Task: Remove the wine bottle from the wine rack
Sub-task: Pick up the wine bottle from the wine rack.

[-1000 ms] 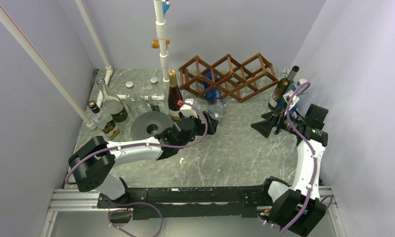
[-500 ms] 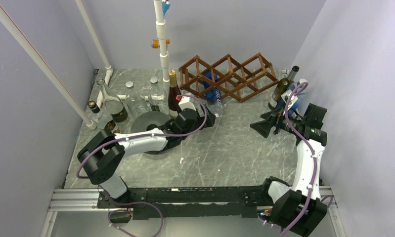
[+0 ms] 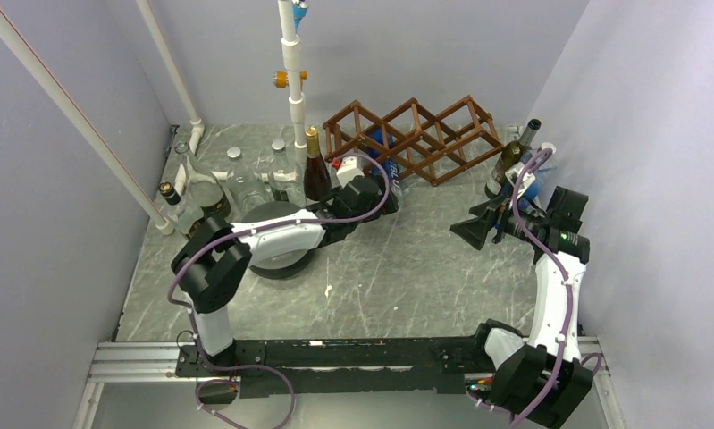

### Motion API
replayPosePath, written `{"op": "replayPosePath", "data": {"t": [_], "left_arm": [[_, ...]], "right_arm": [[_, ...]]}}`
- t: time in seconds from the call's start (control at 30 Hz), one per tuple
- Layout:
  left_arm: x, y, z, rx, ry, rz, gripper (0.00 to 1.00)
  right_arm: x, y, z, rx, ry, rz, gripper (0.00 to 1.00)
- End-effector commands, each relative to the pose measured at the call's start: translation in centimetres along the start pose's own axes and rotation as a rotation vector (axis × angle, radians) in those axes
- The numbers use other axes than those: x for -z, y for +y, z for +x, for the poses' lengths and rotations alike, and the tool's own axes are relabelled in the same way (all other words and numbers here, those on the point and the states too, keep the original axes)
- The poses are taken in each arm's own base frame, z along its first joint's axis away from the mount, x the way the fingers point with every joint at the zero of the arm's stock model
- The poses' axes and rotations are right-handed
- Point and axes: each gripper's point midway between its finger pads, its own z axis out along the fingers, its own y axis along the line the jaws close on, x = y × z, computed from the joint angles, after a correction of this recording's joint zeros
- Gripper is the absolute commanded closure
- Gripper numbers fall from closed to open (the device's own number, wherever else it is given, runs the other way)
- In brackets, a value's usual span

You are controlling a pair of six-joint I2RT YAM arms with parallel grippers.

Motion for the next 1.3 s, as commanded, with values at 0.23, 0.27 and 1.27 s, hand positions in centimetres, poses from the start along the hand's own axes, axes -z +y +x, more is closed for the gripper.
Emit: {"op": "replayPosePath", "data": {"t": [0.23, 0.27, 1.27], "left_arm": [[-4.1, 0.3, -1.7, 0.03, -0.029, 0.0, 0.01], [-4.6, 0.3, -1.7, 0.032, -0.03, 0.013, 0.01], [-10.9, 1.2, -2.7, 0.141, -0.101, 0.053, 0.11]], "right_arm": [[-0.2, -0.2, -0.5, 0.068, -0.003, 0.004, 0.0], [-0.2, -0.2, -0.5, 0.068, -0.002, 0.004, 0.0], [-1.0, -0.2, 0.1, 0.087, 0.039, 0.004, 0.0]]}}
